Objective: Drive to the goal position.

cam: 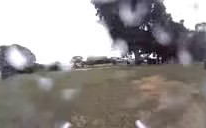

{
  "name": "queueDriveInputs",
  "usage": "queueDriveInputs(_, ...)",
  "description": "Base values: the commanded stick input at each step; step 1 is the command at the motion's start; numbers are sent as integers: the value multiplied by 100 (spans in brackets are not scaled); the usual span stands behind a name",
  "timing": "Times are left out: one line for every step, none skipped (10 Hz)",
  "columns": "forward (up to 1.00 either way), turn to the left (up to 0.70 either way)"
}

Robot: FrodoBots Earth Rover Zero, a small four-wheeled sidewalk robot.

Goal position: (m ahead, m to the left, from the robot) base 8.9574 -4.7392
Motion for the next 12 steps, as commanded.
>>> queueDriveInputs(99, 1)
queueDriveInputs(99, 1)
queueDriveInputs(99, 1)
queueDriveInputs(99, 1)
queueDriveInputs(99, 1)
queueDriveInputs(99, 1)
queueDriveInputs(99, 1)
queueDriveInputs(99, 1)
queueDriveInputs(99, 1)
queueDriveInputs(99, 1)
queueDriveInputs(99, 1)
queueDriveInputs(99, 1)
